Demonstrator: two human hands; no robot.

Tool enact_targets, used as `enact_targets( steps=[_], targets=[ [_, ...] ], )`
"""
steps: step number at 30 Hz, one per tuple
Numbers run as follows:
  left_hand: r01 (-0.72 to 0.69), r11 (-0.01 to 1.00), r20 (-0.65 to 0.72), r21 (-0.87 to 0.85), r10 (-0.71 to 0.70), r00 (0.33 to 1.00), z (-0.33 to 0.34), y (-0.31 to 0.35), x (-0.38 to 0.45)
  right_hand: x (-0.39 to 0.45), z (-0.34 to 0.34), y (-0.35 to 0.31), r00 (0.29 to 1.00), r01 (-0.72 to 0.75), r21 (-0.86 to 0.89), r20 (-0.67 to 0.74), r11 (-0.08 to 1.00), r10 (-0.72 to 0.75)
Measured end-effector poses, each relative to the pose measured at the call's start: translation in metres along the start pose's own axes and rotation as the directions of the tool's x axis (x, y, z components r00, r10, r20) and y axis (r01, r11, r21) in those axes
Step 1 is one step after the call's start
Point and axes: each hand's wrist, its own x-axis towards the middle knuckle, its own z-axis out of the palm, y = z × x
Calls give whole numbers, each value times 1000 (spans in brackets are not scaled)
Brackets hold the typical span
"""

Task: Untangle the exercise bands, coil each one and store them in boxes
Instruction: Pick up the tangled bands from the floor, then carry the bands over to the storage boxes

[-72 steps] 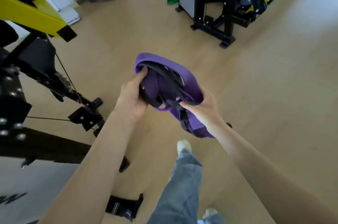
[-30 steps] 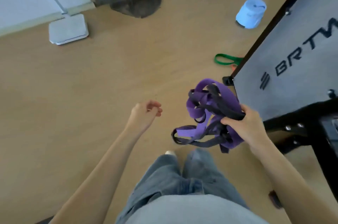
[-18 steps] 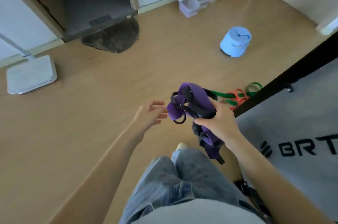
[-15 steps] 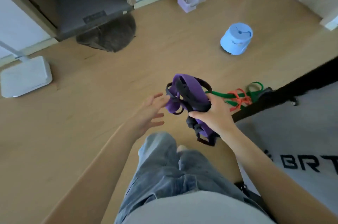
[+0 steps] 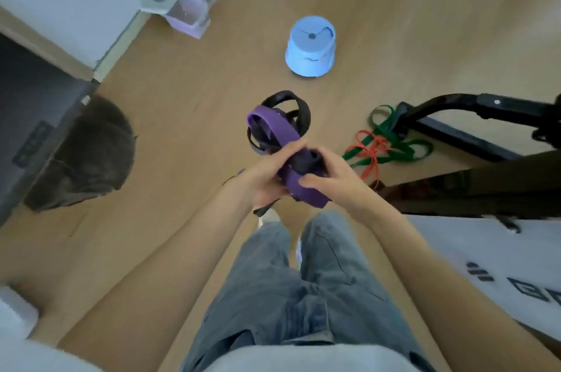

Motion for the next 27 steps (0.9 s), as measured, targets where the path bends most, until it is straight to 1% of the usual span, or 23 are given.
enact_targets(
  steps=[1, 2, 3, 4, 5, 6, 7, 8, 9, 11, 13, 15, 17, 19, 22, 23, 25, 27],
  targets=[
    [1, 1000, 29, 15, -1, 1000, 7, 12, 13, 12, -7, -3, 1000, -16, 47, -19, 999, 17],
    [-6, 1000, -7, 25, 6, 1000, 13, 23, 29, 23, -15, -4, 998, -40, 114, -36, 993, 44],
    [-24, 999, -96, 24, 26, 995, 20, 34, 47, 35, -21, -3, 996, -57, 197, -61, 979, 71],
    [-52, 997, -223, 60, 64, 973, 26, 43, 67, 47, -29, -1, 990, -59, 287, -110, 956, 94],
    [-82, 991, -314, 103, 110, 943, 33, 53, 86, 60, -38, 3, 972, -54, 367, -194, 929, 133],
    [-111, 981, -359, 159, 162, 919, 40, 65, 105, 76, -49, 7, 937, -63, 435, -283, 898, 203],
    [-132, 971, -369, 199, 199, 908, 46, 76, 125, 90, -63, 15, 892, -87, 466, -356, 880, 277],
    [-148, 951, -350, 271, 240, 905, 48, 85, 146, 104, -80, 25, 851, -126, 446, -410, 886, 328],
    [-160, 922, -331, 352, 282, 900, 48, 94, 166, 118, -99, 38, 822, -177, 378, -451, 909, 348],
    [-156, 833, -289, 531, 351, 891, 46, 111, 208, 149, -133, 70, 806, -317, 215, -453, 924, 382],
    [-144, 745, -245, 651, 386, 889, 40, 116, 257, 177, -155, 114, 768, -479, 94, -438, 873, 468],
    [-144, 695, -194, 705, 384, 903, 31, 110, 320, 212, -174, 174, 737, -562, -20, -467, 827, 490],
    [-161, 617, -106, 770, 373, 922, 24, 101, 397, 260, -194, 239, 720, -630, -130, -466, 766, 513],
    [-148, 525, -47, 838, 340, 939, 17, 83, 470, 301, -210, 303, 656, -692, -86, -490, 717, 574],
    [-178, 465, 36, 867, 297, 954, 0, 52, 575, 360, -235, 402, 520, -698, 135, -579, 704, 627],
    [-192, 453, 61, 871, 288, 956, -7, 41, 605, 378, -242, 433, 480, -698, 176, -604, 694, 636],
    [-199, 462, 85, 864, 256, 963, -23, 20, 658, 408, -255, 493, 419, -726, 207, -623, 656, 660],
    [-153, 465, 49, 872, 228, 972, -44, 0, 704, 434, -265, 545, 358, -729, 305, -593, 613, 721]
  ],
)
